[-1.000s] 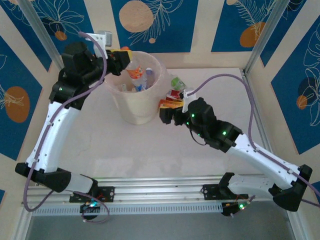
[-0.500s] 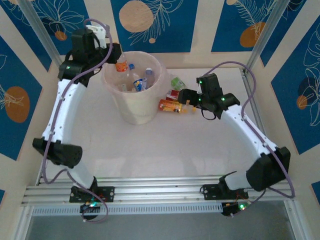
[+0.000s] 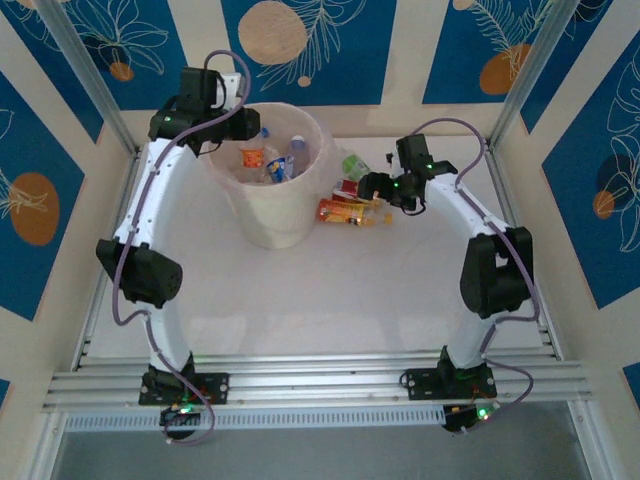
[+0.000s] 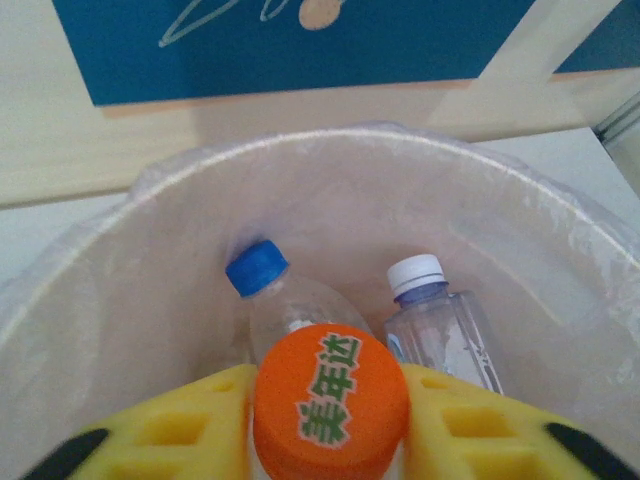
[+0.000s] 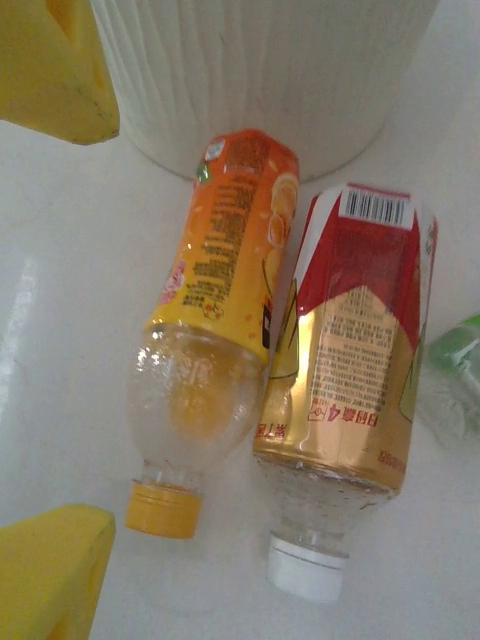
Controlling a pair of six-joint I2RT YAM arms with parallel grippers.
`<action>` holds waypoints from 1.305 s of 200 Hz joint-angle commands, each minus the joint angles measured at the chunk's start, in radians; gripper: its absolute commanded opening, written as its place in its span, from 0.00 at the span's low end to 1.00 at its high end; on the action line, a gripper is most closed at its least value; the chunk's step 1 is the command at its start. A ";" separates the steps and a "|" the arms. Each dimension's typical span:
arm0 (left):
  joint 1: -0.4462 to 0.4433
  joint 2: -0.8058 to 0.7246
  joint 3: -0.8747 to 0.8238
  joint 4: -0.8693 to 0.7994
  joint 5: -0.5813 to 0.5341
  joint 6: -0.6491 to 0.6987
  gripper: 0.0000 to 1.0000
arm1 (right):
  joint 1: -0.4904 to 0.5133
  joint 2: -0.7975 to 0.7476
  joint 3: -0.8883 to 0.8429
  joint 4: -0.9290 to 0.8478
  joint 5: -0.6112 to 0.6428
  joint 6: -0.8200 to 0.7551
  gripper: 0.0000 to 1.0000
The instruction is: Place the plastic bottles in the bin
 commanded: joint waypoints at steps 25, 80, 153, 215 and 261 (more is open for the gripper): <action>0.012 0.035 0.054 -0.058 0.058 0.019 0.61 | -0.007 0.069 0.051 0.006 -0.099 -0.049 0.94; 0.012 0.004 0.087 -0.071 0.045 0.019 0.75 | -0.008 0.095 0.033 0.026 -0.107 -0.069 0.94; 0.010 -0.195 -0.045 -0.010 0.091 -0.014 1.00 | -0.014 0.147 0.058 0.033 -0.092 -0.128 0.99; 0.008 -0.424 -0.263 0.091 0.106 -0.047 0.99 | -0.017 0.183 0.067 0.030 -0.098 -0.133 0.99; 0.008 -0.504 -0.344 0.116 0.073 -0.056 0.99 | -0.010 0.173 0.029 0.029 -0.126 -0.133 0.99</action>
